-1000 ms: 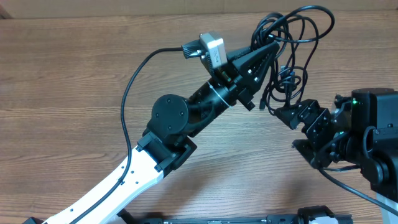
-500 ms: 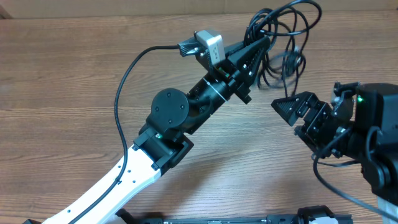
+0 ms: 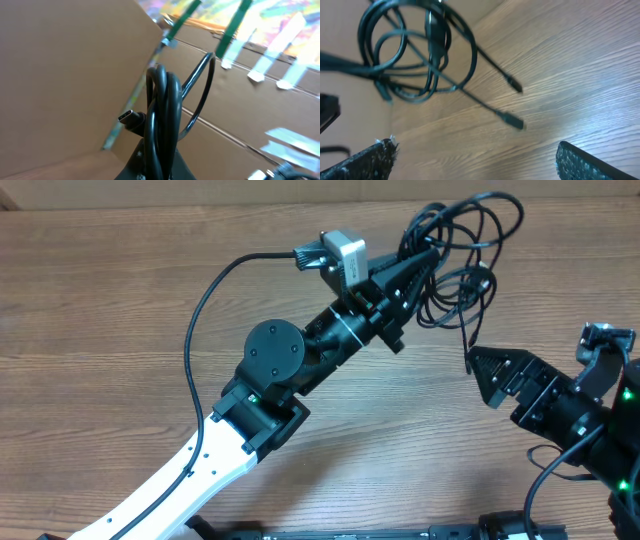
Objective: Untangle cables
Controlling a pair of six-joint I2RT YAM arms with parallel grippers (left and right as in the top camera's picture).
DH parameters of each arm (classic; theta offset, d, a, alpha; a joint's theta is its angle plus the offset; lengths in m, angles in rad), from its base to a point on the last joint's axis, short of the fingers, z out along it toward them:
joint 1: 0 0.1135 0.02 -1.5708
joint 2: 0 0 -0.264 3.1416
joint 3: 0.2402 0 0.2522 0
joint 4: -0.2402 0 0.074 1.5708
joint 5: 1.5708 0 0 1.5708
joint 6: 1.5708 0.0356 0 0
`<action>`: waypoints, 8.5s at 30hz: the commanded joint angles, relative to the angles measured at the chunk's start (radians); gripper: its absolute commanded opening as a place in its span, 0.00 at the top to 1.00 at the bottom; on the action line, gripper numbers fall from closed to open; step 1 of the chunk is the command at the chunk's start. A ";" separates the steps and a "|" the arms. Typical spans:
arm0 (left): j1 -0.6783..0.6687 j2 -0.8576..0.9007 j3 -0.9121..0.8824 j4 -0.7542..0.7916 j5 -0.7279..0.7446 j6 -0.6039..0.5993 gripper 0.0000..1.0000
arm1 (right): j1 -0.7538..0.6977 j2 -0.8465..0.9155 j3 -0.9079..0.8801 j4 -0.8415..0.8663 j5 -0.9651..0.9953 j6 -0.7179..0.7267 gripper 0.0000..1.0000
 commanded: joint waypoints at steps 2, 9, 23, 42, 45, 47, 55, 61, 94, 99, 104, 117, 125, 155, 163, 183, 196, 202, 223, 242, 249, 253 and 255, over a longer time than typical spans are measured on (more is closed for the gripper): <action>0.003 -0.033 0.040 0.051 0.163 0.002 0.96 | 0.000 -0.002 0.018 0.008 0.071 0.061 0.00; 0.002 -0.033 0.040 0.080 0.209 -0.101 0.96 | 0.000 -0.002 0.017 0.008 0.069 0.066 0.00; -0.026 -0.033 0.040 0.100 0.225 -0.119 0.96 | 0.000 0.067 0.016 0.000 0.031 0.065 0.00; -0.028 -0.031 0.040 0.230 0.182 -0.152 0.96 | 0.000 0.170 0.014 -0.082 0.064 0.064 0.00; -0.028 -0.031 0.040 0.254 0.170 -0.151 0.96 | 0.000 0.170 -0.004 -0.091 0.080 0.064 0.00; -0.028 -0.031 0.040 0.249 0.146 -0.149 0.96 | 0.000 0.170 -0.016 -0.104 0.081 0.064 0.00; -0.028 -0.030 0.040 0.141 0.044 -0.051 0.96 | 0.000 0.113 -0.016 -0.076 0.005 0.060 0.00; -0.029 -0.030 0.040 0.106 0.042 -0.051 0.96 | 0.000 0.056 -0.016 0.031 -0.095 0.061 0.00; -0.027 -0.030 0.040 0.218 0.056 -0.106 0.96 | 0.000 0.218 -0.016 -0.085 -0.021 0.027 0.01; -0.027 -0.030 0.040 0.154 -0.009 -0.062 0.96 | 0.000 0.189 -0.016 -0.079 -0.033 0.027 0.01; -0.030 -0.030 0.040 0.087 -0.033 -0.059 0.96 | 0.000 0.099 -0.016 0.043 -0.066 0.049 0.00; -0.031 -0.030 0.040 0.085 0.052 -0.095 0.96 | 0.000 0.094 -0.016 0.156 -0.076 0.092 0.00; -0.031 -0.030 0.040 0.111 0.080 -0.146 0.96 | 0.000 0.183 -0.016 0.142 -0.054 0.091 0.00; 0.018 -0.030 0.040 0.146 -0.105 -0.150 0.96 | 0.000 0.167 -0.016 -0.098 0.049 0.064 0.00; 0.016 -0.030 0.040 0.139 -0.024 -0.163 0.96 | 0.000 0.065 -0.016 0.087 -0.010 0.126 0.00; -0.075 -0.030 0.040 0.145 0.053 -0.206 0.96 | 0.000 0.147 -0.016 0.146 -0.028 0.165 0.01; -0.075 -0.030 0.040 0.132 0.005 -0.148 0.96 | 0.000 0.134 -0.016 0.129 -0.016 0.166 0.02; -0.075 -0.030 0.040 0.086 -0.011 -0.143 0.96 | 0.000 0.101 -0.016 0.132 0.027 0.178 0.02; -0.076 -0.030 0.040 0.092 0.099 -0.224 0.96 | 0.000 0.124 -0.016 0.135 0.163 0.188 0.01; -0.075 -0.030 0.040 0.095 -0.012 -0.219 0.96 | 0.000 0.136 -0.016 0.034 -0.032 0.019 0.06; -0.075 -0.030 0.040 0.087 -0.034 -0.213 0.96 | 0.000 0.136 -0.016 0.083 -0.195 -0.084 0.06; -0.075 -0.028 0.040 0.085 -0.036 -0.212 0.96 | 0.000 0.136 -0.016 0.085 -0.227 -0.122 0.06; -0.075 -0.028 0.040 0.085 -0.037 -0.212 0.96 | 0.000 0.136 -0.016 0.086 -0.243 -0.131 0.06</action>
